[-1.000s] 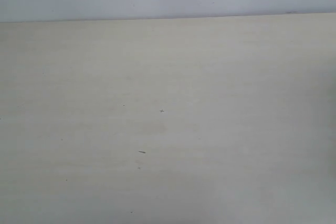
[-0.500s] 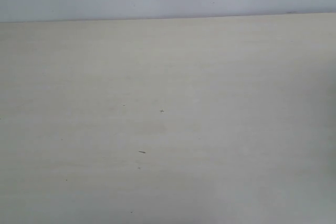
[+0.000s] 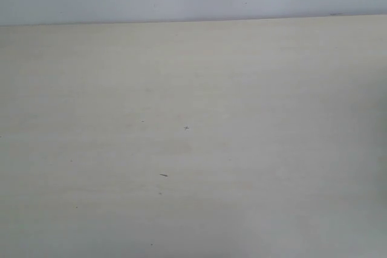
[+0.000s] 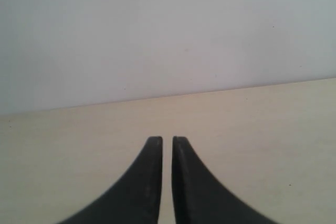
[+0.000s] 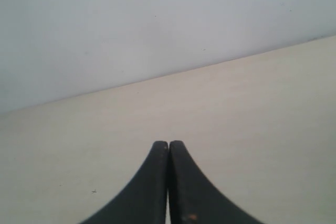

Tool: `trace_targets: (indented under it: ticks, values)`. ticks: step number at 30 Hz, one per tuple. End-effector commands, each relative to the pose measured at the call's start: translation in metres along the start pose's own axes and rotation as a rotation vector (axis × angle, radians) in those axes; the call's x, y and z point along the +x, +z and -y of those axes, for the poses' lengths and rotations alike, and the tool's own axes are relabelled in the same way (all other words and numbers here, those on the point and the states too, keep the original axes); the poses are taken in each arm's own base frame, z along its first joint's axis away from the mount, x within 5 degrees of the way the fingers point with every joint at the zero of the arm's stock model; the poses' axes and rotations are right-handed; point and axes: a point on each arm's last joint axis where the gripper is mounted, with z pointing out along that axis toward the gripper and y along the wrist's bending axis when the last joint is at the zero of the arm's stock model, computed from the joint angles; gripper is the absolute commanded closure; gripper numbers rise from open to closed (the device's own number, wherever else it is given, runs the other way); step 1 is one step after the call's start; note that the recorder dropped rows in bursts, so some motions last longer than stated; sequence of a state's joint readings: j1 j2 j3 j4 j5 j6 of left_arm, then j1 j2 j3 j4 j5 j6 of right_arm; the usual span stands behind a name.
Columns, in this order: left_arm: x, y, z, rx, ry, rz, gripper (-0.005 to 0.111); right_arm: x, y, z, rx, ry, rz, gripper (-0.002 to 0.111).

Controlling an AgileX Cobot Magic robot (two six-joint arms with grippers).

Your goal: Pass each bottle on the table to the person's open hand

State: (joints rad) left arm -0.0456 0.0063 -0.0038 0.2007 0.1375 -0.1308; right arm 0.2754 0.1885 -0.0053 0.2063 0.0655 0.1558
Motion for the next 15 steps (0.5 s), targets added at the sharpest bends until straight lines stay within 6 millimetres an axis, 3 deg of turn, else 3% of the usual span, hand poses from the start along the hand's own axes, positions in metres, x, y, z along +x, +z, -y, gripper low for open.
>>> trace_targets:
  ticks: [1, 4, 10, 15]
  values:
    - [0.001, 0.000, 0.000, -0.005, -0.005, 0.000, 0.097, 0.001, 0.000, 0.000, -0.003, -0.067, 0.007, 0.108]
    - [0.001, 0.000, 0.000, -0.005, -0.005, 0.000, 0.097, -0.005, -0.002, 0.003, 0.047, -0.109, 0.077, 0.108]
    - [0.001, 0.000, 0.000, -0.005, -0.005, 0.000, 0.097, -0.017, -0.013, 0.019, 0.306, -0.114, 0.257, 0.108]
    - [0.001, 0.000, 0.000, -0.005, -0.005, 0.000, 0.097, -0.018, -0.021, 0.016, 0.319, -0.184, 0.310, 0.108]
